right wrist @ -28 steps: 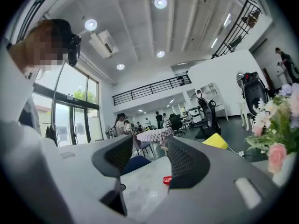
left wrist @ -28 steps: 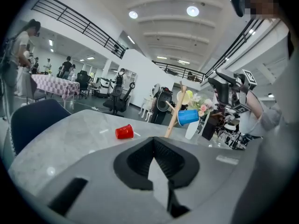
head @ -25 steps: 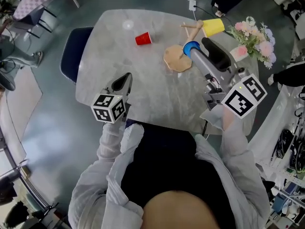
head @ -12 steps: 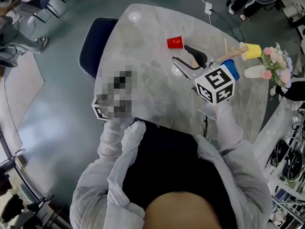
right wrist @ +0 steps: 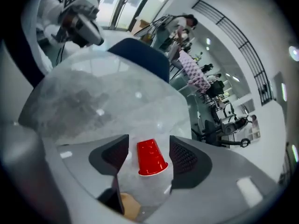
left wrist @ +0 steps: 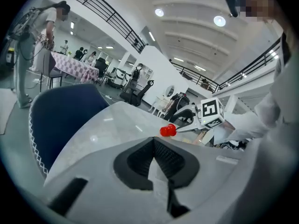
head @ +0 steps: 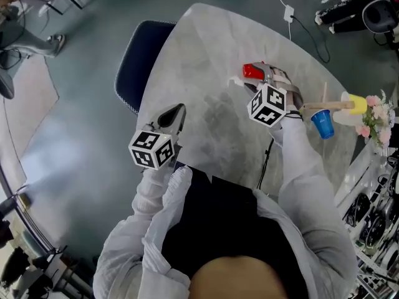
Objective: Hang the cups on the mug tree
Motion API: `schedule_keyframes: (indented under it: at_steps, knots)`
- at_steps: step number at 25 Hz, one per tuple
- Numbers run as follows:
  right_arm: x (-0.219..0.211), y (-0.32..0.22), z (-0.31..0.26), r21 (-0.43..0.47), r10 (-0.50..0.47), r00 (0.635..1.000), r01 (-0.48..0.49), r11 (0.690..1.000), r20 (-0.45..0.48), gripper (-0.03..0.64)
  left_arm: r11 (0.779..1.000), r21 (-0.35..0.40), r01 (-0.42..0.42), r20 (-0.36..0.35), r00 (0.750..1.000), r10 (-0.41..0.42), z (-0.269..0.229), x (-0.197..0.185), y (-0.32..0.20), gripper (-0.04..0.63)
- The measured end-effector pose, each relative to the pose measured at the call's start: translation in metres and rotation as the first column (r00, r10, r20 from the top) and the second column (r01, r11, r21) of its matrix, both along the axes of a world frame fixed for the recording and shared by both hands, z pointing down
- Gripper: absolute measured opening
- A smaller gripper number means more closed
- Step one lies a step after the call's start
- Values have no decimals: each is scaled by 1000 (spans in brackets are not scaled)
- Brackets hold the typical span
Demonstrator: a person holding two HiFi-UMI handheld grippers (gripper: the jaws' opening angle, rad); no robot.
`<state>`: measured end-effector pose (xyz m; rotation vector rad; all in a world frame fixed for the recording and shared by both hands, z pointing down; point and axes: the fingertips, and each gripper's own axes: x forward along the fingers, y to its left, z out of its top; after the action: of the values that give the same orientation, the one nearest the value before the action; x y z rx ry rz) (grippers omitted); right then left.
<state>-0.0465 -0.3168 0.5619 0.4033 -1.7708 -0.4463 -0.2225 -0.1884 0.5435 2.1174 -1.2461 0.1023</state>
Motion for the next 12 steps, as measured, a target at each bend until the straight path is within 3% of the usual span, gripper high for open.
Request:
schedule_keyframes:
  at_steps: [5, 10, 12]
  knots:
    - [12, -21, 46, -26, -67, 978, 63, 998, -196, 285, 999, -23, -27, 14, 1000, 28, 17, -8, -11, 0]
    - [23, -36, 72, -54, -88, 946, 75, 996, -313, 284, 999, -39, -31, 18, 999, 32, 29, -16, -17, 0]
    - [24, -40, 73, -44, -87, 941, 76, 996, -326, 253, 998, -47, -32, 20, 999, 33, 32, -18, -17, 0]
